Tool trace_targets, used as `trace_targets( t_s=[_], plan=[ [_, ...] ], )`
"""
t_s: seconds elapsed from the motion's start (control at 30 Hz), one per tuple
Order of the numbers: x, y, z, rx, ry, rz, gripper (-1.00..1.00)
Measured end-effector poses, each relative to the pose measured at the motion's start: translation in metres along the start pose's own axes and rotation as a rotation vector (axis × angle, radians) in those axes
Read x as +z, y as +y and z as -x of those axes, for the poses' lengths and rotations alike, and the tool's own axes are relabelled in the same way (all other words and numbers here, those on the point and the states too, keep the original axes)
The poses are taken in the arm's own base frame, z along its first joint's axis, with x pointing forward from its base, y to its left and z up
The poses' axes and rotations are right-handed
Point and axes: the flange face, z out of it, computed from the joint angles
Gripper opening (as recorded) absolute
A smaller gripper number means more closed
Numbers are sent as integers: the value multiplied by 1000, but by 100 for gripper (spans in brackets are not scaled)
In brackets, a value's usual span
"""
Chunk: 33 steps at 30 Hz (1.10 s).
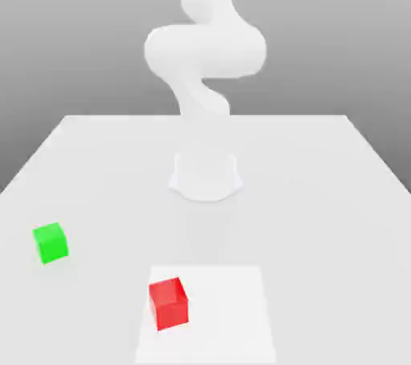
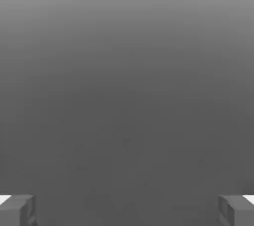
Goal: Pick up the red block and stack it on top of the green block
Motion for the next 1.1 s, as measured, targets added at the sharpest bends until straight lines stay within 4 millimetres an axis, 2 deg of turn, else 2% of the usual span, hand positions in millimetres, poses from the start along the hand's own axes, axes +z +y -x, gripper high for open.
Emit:
trace_targets(
  t_s=[0.13, 0.3, 0.43, 0.57, 0.7, 0.9, 0.93, 1.1],
  plan=[
    [92, 22, 5, 197, -58, 124, 0],
    [192, 68, 23, 435, -103, 284, 0],
    [260, 117, 47, 624, -120, 419, 0],
    [315, 172, 79, 810, -120, 561, 0],
    [356, 233, 116, 995, -100, 710, 0],
    [406, 275, 149, 1035, -95, 747, 0],
    [412, 279, 153, 1035, -95, 747, -100],
    [412, 279, 153, 1035, -94, 744, -100]
  ],
)
